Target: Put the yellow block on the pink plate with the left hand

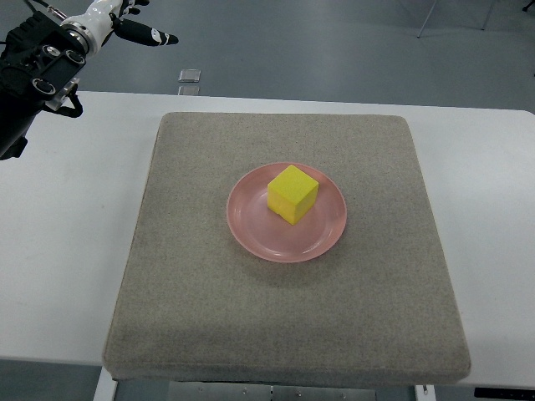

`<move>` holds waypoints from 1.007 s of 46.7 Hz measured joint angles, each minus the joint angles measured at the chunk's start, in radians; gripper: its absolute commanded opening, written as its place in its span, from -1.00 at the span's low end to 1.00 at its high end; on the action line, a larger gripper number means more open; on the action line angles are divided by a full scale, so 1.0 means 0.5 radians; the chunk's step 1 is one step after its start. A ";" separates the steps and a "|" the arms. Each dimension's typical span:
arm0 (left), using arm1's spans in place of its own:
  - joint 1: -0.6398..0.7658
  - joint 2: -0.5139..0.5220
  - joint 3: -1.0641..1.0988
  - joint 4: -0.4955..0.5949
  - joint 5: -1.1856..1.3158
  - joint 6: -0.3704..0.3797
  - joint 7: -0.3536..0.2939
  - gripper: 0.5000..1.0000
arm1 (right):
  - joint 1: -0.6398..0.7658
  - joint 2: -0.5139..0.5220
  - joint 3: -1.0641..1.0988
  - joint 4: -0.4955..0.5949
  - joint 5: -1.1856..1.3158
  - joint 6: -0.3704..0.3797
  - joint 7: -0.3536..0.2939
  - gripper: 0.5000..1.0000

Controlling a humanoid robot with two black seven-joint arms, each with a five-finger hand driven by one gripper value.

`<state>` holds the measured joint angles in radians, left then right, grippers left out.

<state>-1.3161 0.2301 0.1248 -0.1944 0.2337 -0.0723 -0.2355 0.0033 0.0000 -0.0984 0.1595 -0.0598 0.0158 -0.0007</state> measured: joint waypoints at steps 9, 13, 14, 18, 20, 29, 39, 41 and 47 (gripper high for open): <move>0.031 0.003 -0.015 0.002 -0.404 -0.205 0.005 0.75 | -0.001 0.000 0.000 0.000 0.000 0.000 0.000 0.69; 0.042 0.011 -0.100 0.006 -0.527 -0.285 0.002 0.76 | -0.001 0.000 0.000 0.000 0.000 0.000 0.000 0.69; 0.047 0.013 -0.130 0.006 -0.543 -0.304 0.002 0.76 | 0.000 0.000 0.000 0.000 0.000 0.000 0.000 0.69; 0.068 0.017 -0.311 0.006 -0.567 -0.395 0.001 0.77 | 0.000 0.000 0.000 0.000 0.000 -0.001 -0.001 0.69; 0.086 0.020 -0.452 0.006 -0.570 -0.439 0.001 0.78 | 0.000 0.000 0.000 0.000 0.000 -0.001 -0.001 0.69; 0.153 0.022 -0.926 0.002 -0.580 -0.589 0.004 0.79 | 0.000 0.000 0.000 0.000 0.000 -0.001 -0.001 0.69; 0.228 0.000 -1.298 -0.010 -0.581 -0.631 0.007 0.79 | 0.000 0.000 0.000 0.000 0.000 -0.001 0.000 0.69; 0.244 -0.015 -1.307 -0.017 -0.581 -0.619 0.007 0.79 | 0.000 0.000 0.000 0.000 0.000 -0.001 0.000 0.69; 0.289 -0.068 -1.317 -0.009 -0.583 -0.584 0.006 0.78 | 0.000 0.000 0.000 0.000 0.000 0.000 0.000 0.69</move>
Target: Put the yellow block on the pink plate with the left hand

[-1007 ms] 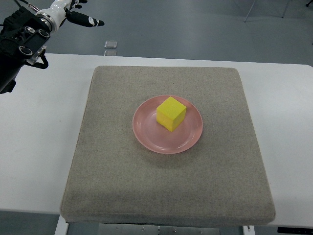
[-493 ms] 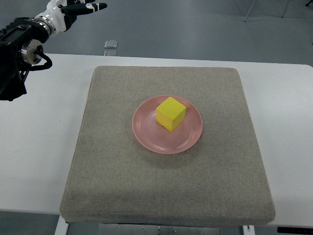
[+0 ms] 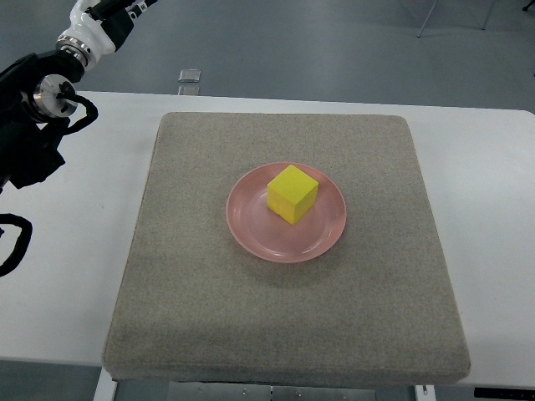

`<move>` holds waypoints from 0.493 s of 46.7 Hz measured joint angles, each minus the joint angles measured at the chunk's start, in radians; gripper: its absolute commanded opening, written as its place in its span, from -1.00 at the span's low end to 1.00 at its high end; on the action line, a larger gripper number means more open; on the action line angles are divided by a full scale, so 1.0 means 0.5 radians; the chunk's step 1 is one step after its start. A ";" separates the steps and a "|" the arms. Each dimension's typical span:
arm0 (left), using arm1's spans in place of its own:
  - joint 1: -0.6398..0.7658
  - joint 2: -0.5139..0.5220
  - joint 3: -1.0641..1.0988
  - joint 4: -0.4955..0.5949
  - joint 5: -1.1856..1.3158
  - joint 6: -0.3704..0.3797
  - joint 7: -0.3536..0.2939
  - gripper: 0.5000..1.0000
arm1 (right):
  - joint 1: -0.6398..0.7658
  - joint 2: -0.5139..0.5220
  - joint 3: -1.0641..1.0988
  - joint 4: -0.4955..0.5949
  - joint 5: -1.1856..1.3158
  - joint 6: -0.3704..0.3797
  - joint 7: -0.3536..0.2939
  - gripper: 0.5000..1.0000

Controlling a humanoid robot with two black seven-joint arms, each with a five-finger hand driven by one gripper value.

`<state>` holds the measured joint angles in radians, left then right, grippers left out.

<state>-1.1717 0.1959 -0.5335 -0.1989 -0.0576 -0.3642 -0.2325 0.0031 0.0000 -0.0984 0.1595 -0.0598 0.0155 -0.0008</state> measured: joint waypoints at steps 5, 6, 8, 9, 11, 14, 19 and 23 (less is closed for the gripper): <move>0.028 -0.076 -0.001 0.007 -0.001 0.123 -0.002 0.75 | 0.000 0.000 0.000 0.000 0.000 0.000 0.000 0.69; 0.033 -0.096 -0.001 0.007 -0.002 0.158 -0.002 0.75 | 0.000 0.000 0.000 0.000 0.000 0.000 0.000 0.69; 0.035 -0.124 -0.005 0.007 -0.005 0.234 -0.002 0.74 | 0.000 0.000 0.000 0.000 0.000 0.000 0.000 0.69; 0.036 -0.141 -0.013 0.008 -0.009 0.280 -0.002 0.75 | 0.000 0.000 0.000 0.000 0.000 0.000 0.000 0.69; 0.036 -0.169 -0.029 0.008 -0.031 0.376 -0.002 0.74 | 0.000 0.000 0.000 0.000 0.000 0.000 0.000 0.69; 0.036 -0.196 -0.067 0.006 -0.093 0.475 -0.002 0.74 | -0.001 0.000 0.000 0.000 0.000 0.001 0.001 0.69; 0.036 -0.244 -0.086 0.005 -0.175 0.591 -0.002 0.68 | 0.000 0.000 0.000 0.000 0.000 0.001 0.000 0.69; 0.036 -0.271 -0.094 0.006 -0.232 0.669 -0.002 0.67 | 0.000 0.000 0.000 0.000 0.000 0.001 0.001 0.69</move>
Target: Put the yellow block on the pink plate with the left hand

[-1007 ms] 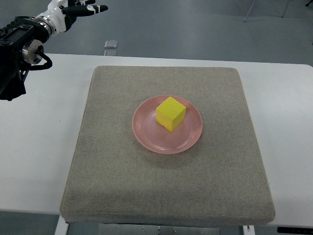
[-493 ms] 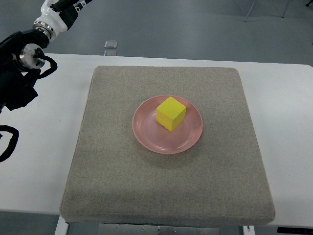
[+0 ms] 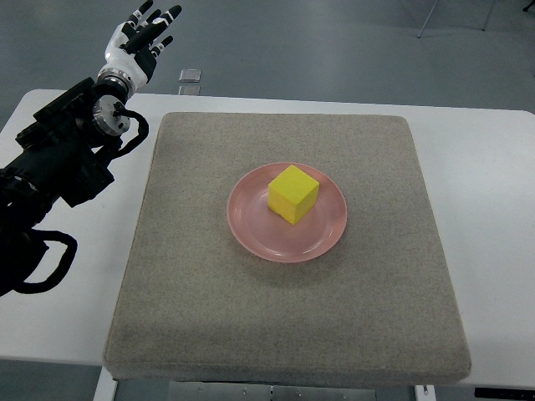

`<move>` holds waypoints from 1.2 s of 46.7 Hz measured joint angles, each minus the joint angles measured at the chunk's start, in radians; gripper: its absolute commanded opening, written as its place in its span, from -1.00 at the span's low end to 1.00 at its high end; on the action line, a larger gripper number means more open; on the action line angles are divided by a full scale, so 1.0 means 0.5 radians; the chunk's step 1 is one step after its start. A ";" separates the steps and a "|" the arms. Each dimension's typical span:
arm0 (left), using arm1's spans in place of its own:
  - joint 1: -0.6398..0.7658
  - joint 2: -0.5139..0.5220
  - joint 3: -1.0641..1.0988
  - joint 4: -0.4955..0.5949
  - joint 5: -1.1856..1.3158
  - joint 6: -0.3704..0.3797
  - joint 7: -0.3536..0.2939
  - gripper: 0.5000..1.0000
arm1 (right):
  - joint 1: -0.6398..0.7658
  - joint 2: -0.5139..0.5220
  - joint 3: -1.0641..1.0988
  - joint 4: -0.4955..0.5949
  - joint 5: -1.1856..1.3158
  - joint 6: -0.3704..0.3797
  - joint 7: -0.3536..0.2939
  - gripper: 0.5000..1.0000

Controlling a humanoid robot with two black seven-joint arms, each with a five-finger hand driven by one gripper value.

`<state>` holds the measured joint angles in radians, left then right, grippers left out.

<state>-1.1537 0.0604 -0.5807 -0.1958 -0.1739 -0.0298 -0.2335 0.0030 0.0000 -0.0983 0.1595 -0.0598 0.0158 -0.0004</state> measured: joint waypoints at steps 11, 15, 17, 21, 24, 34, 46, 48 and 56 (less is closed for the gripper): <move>-0.001 -0.027 -0.097 0.002 -0.274 0.215 0.020 0.71 | 0.000 0.000 -0.001 0.000 0.000 -0.001 -0.001 0.69; 0.030 -0.024 -0.102 -0.015 -0.282 0.127 0.022 0.71 | 0.000 0.000 0.000 0.000 0.000 -0.001 -0.001 0.69; 0.053 -0.019 -0.110 -0.013 -0.284 0.034 0.023 0.71 | 0.000 0.000 0.000 0.000 0.000 -0.001 -0.001 0.69; 0.081 -0.007 -0.152 0.001 -0.285 -0.173 0.023 0.72 | 0.000 0.000 0.000 0.000 0.000 -0.001 -0.001 0.69; 0.108 0.001 -0.174 0.007 -0.284 -0.277 0.023 0.72 | 0.000 0.000 -0.001 0.000 0.000 -0.001 -0.001 0.69; 0.165 0.005 -0.162 0.006 -0.268 -0.373 0.019 0.90 | 0.000 0.000 -0.001 0.000 0.000 -0.001 -0.001 0.69; 0.192 -0.001 -0.146 -0.021 -0.249 -0.376 0.013 0.98 | 0.000 0.000 0.000 0.000 0.000 -0.001 0.000 0.69; 0.192 -0.001 -0.146 -0.022 -0.249 -0.376 0.013 0.98 | 0.000 0.000 0.000 0.000 0.000 -0.001 0.000 0.69; 0.185 -0.001 -0.146 -0.023 -0.248 -0.378 0.013 0.98 | -0.002 0.000 0.005 0.001 0.001 0.009 0.000 0.69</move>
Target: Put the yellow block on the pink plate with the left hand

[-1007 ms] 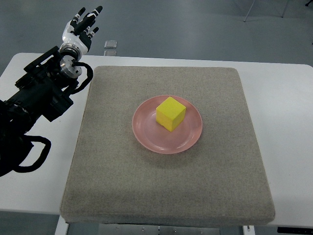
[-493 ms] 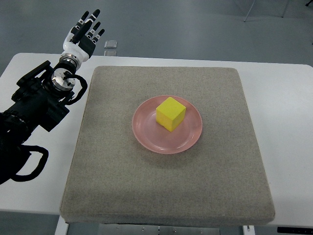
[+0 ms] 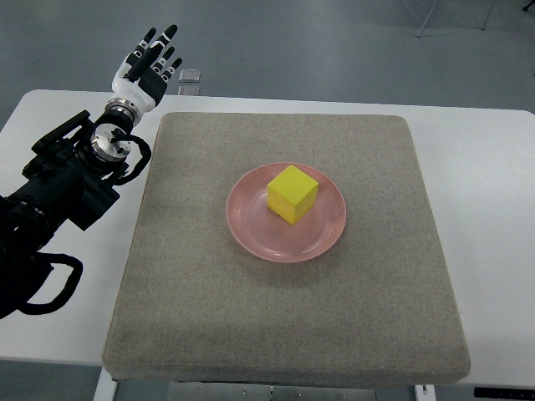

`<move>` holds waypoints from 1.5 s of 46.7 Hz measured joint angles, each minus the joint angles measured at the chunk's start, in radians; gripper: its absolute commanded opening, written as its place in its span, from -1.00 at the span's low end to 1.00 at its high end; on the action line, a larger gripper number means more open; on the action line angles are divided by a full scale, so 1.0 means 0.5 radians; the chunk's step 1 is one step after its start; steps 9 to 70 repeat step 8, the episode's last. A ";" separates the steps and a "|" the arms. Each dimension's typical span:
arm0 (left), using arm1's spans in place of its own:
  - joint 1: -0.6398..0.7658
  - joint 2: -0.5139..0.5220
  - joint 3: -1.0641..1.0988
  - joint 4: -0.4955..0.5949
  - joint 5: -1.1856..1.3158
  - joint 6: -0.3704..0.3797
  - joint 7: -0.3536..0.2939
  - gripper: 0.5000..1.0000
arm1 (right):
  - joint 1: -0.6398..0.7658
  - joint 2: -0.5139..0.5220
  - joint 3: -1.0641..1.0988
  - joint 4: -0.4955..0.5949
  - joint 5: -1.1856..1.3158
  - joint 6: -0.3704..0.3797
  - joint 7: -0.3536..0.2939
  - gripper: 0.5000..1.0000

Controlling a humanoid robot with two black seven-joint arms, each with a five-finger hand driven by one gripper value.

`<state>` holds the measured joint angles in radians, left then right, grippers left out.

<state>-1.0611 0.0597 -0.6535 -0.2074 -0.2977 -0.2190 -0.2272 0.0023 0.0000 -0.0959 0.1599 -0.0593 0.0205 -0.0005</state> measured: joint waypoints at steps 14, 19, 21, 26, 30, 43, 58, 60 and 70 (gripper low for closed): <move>0.007 0.004 0.000 0.000 0.000 0.002 0.000 0.98 | -0.001 0.000 -0.003 0.000 -0.004 -0.011 0.000 0.69; 0.007 0.004 0.000 0.000 0.000 0.002 0.000 0.98 | -0.001 0.000 -0.003 0.000 -0.004 -0.011 0.000 0.69; 0.007 0.004 0.000 0.000 0.000 0.002 0.000 0.98 | -0.001 0.000 -0.003 0.000 -0.004 -0.011 0.000 0.69; 0.007 0.004 0.000 0.000 0.000 0.002 0.000 0.98 | -0.001 0.000 -0.003 0.000 -0.004 -0.011 0.000 0.69; 0.007 0.004 0.000 0.000 0.000 0.002 0.000 0.98 | -0.001 0.000 -0.003 0.000 -0.004 -0.011 0.000 0.69; 0.007 0.004 0.000 0.000 0.000 0.002 0.000 0.98 | -0.001 0.000 -0.003 0.000 -0.004 -0.011 0.000 0.69; 0.007 0.004 0.000 0.000 0.000 0.002 0.000 0.98 | -0.001 0.000 -0.003 0.000 -0.004 -0.011 0.000 0.69; 0.007 0.004 0.000 0.000 0.000 0.002 0.000 0.98 | -0.001 0.000 -0.003 0.000 -0.004 -0.011 0.000 0.69; 0.007 0.004 0.000 0.000 0.000 0.002 0.000 0.98 | -0.001 0.000 -0.003 0.000 -0.004 -0.011 0.000 0.69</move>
